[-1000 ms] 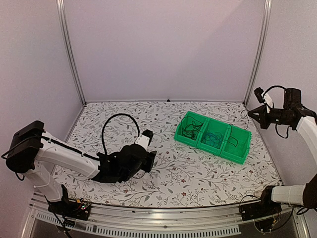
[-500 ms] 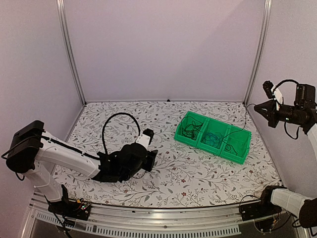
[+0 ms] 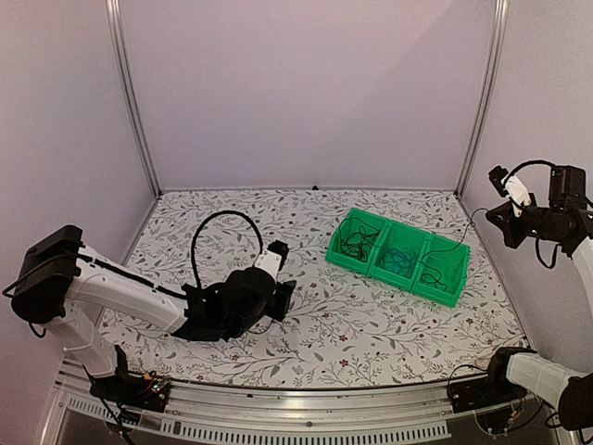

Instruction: Untangle the cables

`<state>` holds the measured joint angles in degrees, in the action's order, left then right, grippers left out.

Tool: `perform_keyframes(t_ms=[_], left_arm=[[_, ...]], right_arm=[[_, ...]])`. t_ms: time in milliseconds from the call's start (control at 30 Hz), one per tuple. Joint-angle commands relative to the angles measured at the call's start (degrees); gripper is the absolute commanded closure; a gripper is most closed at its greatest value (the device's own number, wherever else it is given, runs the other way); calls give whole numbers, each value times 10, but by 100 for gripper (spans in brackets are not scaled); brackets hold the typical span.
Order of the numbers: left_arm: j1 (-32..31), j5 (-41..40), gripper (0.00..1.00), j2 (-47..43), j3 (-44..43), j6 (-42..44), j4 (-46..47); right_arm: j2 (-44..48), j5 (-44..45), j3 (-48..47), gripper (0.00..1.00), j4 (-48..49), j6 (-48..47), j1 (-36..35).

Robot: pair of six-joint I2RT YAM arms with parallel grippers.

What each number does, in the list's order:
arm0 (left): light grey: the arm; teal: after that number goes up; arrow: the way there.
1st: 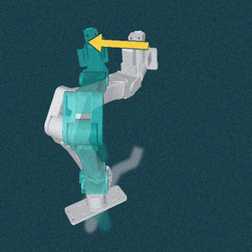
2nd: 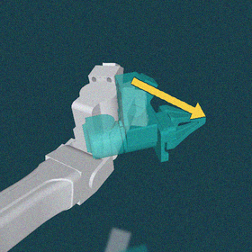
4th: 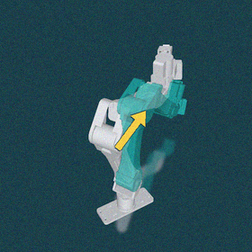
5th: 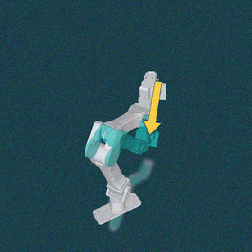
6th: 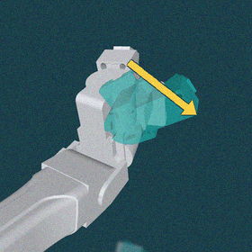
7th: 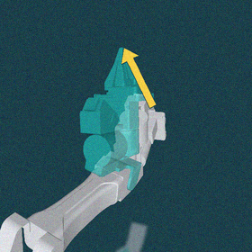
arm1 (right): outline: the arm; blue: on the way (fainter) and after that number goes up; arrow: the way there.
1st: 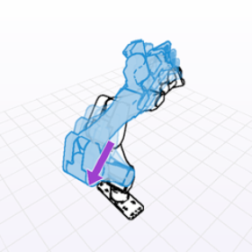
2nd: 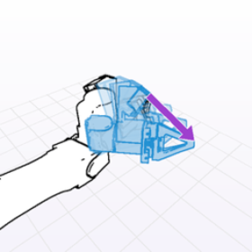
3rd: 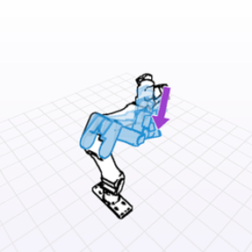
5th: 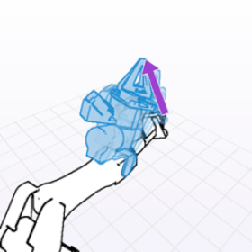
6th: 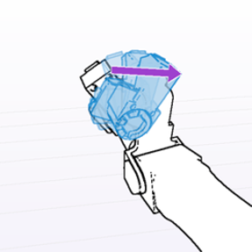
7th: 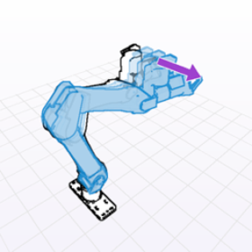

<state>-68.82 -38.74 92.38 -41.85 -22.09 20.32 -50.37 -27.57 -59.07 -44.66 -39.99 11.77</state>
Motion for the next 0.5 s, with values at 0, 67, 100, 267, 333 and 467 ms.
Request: perform_keyframes(t_ms=[0,67,100,267,333,467], left_arm=[[-8,1,54,6,-8,1,12],[-8,1,54,5,-7,0,13],[-8,1,54,5,-6,0,13],[-8,0,54,6,-2,-1,17],[-8,0,54,6,0,-2,18],[-9,1,54,8,3,-6,25]], right_arm=[[-1,79,-16,100,13,-14,3],[-4,97,-15,100,13,-23,3],[-6,100,-14,100,14,-29,2],[-28,111,-25,100,13,-31,3],[-37,119,-24,100,22,-33,3],[-58,71,-18,100,38,-31,3]])
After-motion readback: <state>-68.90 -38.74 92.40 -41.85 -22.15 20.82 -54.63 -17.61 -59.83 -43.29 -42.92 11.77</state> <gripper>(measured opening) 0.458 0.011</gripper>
